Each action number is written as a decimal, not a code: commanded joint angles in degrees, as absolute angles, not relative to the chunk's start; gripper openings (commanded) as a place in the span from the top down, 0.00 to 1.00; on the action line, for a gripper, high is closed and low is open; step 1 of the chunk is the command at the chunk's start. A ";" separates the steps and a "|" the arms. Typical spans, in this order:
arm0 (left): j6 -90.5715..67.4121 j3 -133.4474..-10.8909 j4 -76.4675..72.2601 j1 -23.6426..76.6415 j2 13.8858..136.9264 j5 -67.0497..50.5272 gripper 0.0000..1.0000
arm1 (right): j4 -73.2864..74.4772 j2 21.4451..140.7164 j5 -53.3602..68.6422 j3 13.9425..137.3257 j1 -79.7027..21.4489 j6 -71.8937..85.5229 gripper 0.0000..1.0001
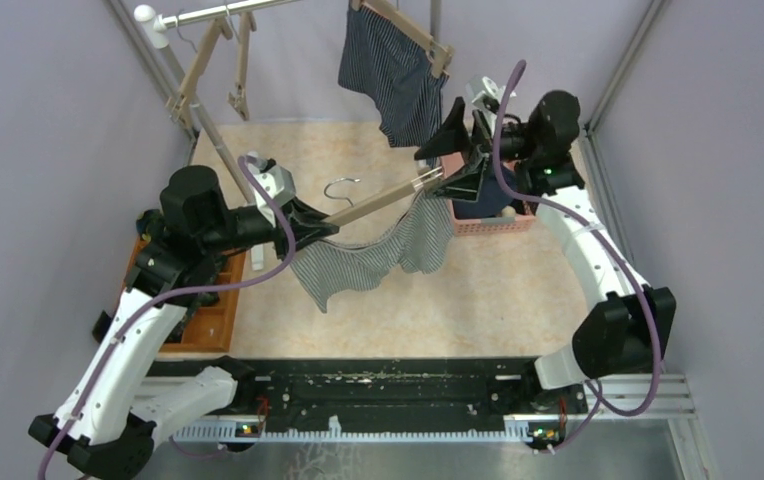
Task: Remove the underwear clipped to the hanger
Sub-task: Remove the underwear from the hanger.
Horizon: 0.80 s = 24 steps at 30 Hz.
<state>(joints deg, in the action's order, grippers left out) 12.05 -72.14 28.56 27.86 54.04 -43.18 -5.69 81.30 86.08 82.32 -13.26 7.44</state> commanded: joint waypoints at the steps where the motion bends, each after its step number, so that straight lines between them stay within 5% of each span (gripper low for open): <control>1: 11.55 -71.51 23.97 27.69 53.59 -45.50 0.96 | -71.96 83.90 91.77 80.72 -13.82 60.85 0.17; 17: 13.02 -71.00 24.93 27.71 55.49 -38.13 0.96 | -72.44 87.79 92.08 85.65 -14.80 66.03 0.31; 24: 12.25 -74.34 25.12 27.71 55.60 -37.28 0.96 | -70.78 90.06 91.06 86.06 -13.12 66.14 0.29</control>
